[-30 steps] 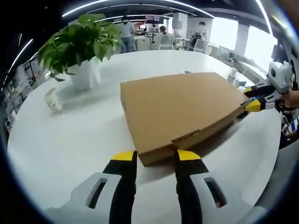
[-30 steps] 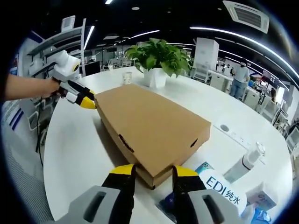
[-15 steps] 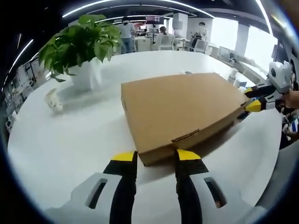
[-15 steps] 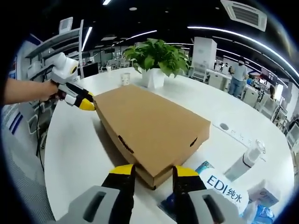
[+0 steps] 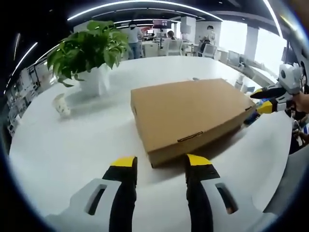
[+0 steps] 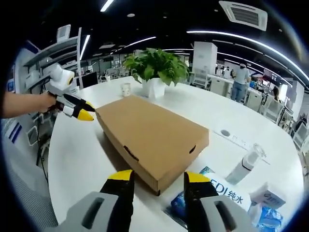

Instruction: Operate the shoe box by opening the lid, removing the specified soft item, and placing it in the target area until the item is outside and the box remains undamaged.

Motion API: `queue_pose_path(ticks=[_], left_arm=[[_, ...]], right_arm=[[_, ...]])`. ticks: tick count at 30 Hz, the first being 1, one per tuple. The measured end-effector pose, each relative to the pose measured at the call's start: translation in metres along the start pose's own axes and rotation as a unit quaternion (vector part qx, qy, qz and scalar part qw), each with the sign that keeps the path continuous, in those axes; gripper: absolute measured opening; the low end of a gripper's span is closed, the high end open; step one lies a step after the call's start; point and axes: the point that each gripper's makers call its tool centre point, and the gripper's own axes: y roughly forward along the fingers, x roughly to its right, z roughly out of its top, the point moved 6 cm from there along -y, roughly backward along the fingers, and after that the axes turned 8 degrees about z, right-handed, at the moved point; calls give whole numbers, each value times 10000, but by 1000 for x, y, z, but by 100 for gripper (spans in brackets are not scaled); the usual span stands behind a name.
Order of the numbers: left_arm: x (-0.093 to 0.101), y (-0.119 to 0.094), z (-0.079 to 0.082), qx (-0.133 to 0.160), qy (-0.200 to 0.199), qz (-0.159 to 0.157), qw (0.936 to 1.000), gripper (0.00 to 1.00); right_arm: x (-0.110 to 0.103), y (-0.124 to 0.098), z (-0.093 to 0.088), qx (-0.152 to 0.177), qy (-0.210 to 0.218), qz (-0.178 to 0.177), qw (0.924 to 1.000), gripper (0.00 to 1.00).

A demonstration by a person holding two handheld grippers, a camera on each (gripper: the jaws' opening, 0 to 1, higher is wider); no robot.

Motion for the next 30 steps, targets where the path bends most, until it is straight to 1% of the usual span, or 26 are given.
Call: queue_pose_path(ticks=[2,5,8,11,13,16,19,22,26,30], left_arm=[[3,-5,-1,40,-4,-14,10000,41],[8,-13,-1,139,7,-35,9999,42],[15,-20,-1,234,35,-79,9997,44],[20,-26,-2,303,70,-99,9995,46],[22,-31,-1,357,55,-129,9993,48],[26,-39,1,467,60,-158,9988,51],[32,-50,4,607,67,-208,9979,53],[37,-62,5,772,51,-237,9967,57],[44,-77,4,873,68,-299,9957,61],[51,-93,0,980,49,-352,9945,66]], right_arm=[[2,-7,-2,-6,-72,-80,9999,43],[4,-19,-3,59,-66,-158,9998,46],[7,-32,-4,179,48,-293,9994,48],[10,-43,-10,235,175,-401,9988,53],[10,-50,-14,241,166,-448,9986,57],[10,-64,-21,236,104,-548,9982,59],[10,-75,-26,280,129,-638,9975,62],[9,-90,-34,402,296,-757,9959,65],[6,-107,-46,356,307,-904,9948,68],[1,-125,-58,386,470,-980,9933,72]])
